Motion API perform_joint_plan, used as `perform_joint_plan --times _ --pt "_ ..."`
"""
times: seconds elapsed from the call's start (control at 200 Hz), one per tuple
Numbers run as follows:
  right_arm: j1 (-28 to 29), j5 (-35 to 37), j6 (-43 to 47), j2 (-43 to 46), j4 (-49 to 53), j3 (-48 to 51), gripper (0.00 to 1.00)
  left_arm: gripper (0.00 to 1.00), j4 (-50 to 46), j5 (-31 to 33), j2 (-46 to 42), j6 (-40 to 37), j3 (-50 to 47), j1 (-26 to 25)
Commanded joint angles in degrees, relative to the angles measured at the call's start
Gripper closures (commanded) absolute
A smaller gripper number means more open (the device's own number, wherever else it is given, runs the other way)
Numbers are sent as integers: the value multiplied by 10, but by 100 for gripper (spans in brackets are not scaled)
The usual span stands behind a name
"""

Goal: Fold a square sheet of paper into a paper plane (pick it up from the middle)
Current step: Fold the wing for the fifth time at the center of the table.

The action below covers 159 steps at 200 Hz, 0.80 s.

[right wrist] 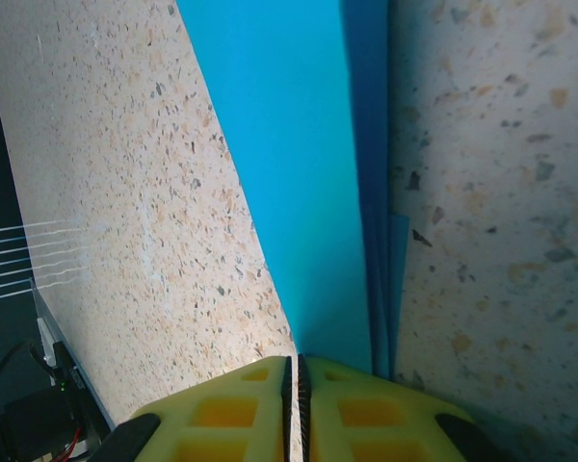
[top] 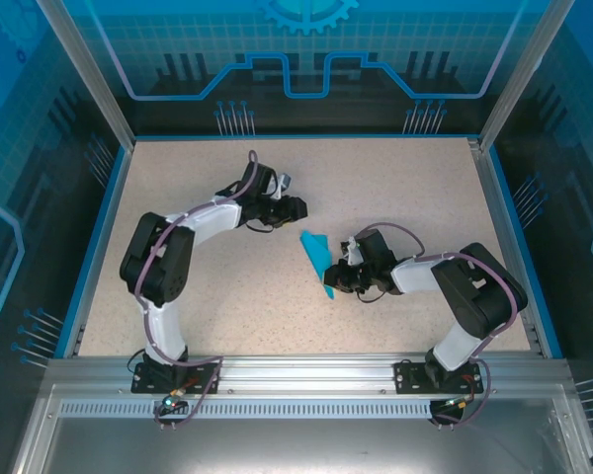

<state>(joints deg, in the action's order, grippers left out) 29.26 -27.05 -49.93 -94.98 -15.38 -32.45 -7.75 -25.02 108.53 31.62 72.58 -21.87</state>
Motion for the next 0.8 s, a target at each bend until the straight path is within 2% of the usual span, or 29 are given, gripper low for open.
perform_joint_plan --times 0.0,0.245,0.345,0.515,0.79 --pt "10 1 -3 -8 57 -10 87 55 -26 17 -53 17 -34 -17" --pt "22 37 -34 -7 97 -20 87 55 16 29 -110 55 -126 -49" --pt "26 48 -38 -7 139 -34 87 55 4 24 -124 54 -143 -52" --pt "26 60 -61 20 150 -30 86 55 -30 21 -141 33 -139 -52" --pt "26 60 -45 37 197 -55 86 54 -43 17 -139 25 -131 -52"
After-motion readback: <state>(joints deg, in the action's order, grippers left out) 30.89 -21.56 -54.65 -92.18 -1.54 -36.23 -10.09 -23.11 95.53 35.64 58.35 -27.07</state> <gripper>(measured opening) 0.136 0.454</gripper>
